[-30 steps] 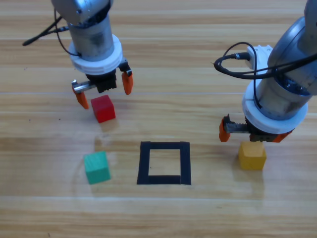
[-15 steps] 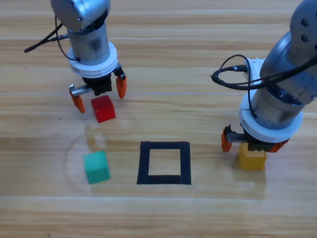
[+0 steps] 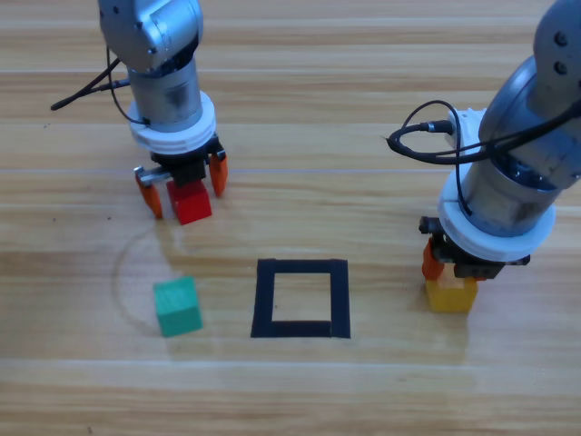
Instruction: Stack the blocks in the rectangular block: red at the bottom, yellow in the middle, green on top
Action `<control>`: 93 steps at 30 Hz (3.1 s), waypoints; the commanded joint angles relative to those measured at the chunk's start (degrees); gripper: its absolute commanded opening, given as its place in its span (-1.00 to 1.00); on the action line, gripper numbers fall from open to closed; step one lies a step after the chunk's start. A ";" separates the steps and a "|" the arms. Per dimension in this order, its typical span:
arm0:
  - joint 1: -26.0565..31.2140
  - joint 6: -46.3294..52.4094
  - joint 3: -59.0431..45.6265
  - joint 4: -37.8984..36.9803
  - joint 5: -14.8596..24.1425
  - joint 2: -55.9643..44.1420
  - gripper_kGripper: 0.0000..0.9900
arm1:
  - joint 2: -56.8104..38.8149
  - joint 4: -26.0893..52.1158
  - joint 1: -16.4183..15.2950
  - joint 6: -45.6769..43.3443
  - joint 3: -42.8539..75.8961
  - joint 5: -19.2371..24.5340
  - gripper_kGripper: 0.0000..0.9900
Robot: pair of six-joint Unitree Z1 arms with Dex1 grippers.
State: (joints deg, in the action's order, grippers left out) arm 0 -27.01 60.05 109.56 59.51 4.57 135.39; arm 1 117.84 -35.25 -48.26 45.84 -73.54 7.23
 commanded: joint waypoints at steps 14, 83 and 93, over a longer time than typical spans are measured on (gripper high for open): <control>-6.91 -29.91 4.43 2.02 -2.11 -4.35 -1.00 | -14.83 -7.73 0.18 -1.90 2.34 -0.29 -1.00; -26.51 -3.37 -7.44 -4.75 3.60 -1.01 -1.00 | -11.14 -10.63 0.18 -4.88 -0.29 -1.43 -1.00; -26.43 -3.10 -7.70 -5.54 3.78 0.13 -1.00 | -10.97 -10.63 0.18 -4.97 -0.38 -1.43 -1.00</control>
State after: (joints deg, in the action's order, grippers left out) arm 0 -52.07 57.37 103.31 55.07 7.96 131.70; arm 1 103.56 -44.99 -48.20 41.22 -73.68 6.11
